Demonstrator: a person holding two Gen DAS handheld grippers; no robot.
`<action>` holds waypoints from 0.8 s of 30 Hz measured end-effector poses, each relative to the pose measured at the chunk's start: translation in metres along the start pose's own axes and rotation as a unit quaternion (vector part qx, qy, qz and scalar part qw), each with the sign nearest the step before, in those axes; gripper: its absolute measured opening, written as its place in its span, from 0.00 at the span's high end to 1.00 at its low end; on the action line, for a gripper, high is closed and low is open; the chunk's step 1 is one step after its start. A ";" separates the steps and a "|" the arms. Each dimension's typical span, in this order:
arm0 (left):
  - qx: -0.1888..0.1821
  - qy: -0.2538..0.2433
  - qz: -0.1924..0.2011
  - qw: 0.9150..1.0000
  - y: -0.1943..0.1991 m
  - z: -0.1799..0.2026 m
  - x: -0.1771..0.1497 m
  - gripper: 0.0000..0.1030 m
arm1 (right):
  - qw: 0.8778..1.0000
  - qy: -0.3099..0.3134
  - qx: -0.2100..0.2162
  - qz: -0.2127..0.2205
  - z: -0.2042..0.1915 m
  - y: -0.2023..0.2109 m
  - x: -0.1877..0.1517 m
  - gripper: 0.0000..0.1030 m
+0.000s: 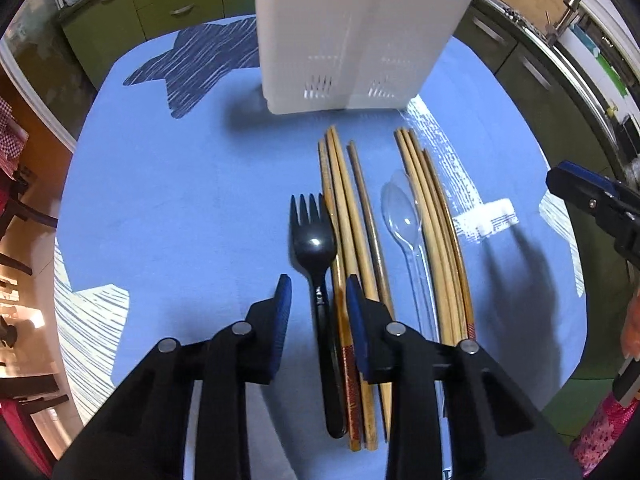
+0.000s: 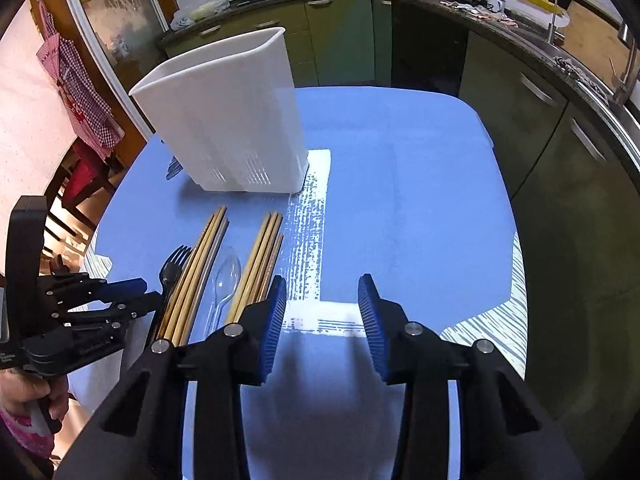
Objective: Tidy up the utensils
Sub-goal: 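Grasp the black fork with the left tool while the right tool moves toward the clear spoon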
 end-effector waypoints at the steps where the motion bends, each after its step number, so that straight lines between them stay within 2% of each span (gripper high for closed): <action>1: 0.004 0.001 -0.002 1.000 -0.003 0.000 0.000 0.74 | 1.000 0.001 -0.001 0.000 -0.001 0.000 0.001 0.62; 3: 0.013 0.001 -0.003 1.000 -0.005 -0.002 0.000 0.76 | 1.000 0.002 0.000 0.002 -0.002 0.000 0.002 0.62; 5: 0.020 0.003 -0.008 1.000 -0.010 -0.004 0.001 0.84 | 1.000 0.003 0.001 0.005 -0.003 0.002 0.002 0.62; 18: 0.027 -0.009 -0.015 0.999 -0.017 0.002 -0.002 0.85 | 1.000 0.011 0.002 0.008 -0.005 0.005 0.005 0.62; 20: 0.034 -0.011 -0.013 0.999 -0.020 0.000 0.000 0.89 | 1.000 0.015 0.000 0.005 -0.008 0.003 0.004 0.62; 24: 0.036 -0.010 -0.011 0.999 -0.019 -0.005 0.002 0.91 | 0.999 0.031 0.003 -0.005 -0.021 -0.001 0.002 0.62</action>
Point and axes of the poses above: each gripper's, at about its wrist camera, not at the fingertips, and y roughly against the way its jaws point, z to its right, x to its top, the point moved 10 cm from there along -y, roughly the way its jaws point, and after that the axes turned 8 degrees about y, right-handed, at the moved point
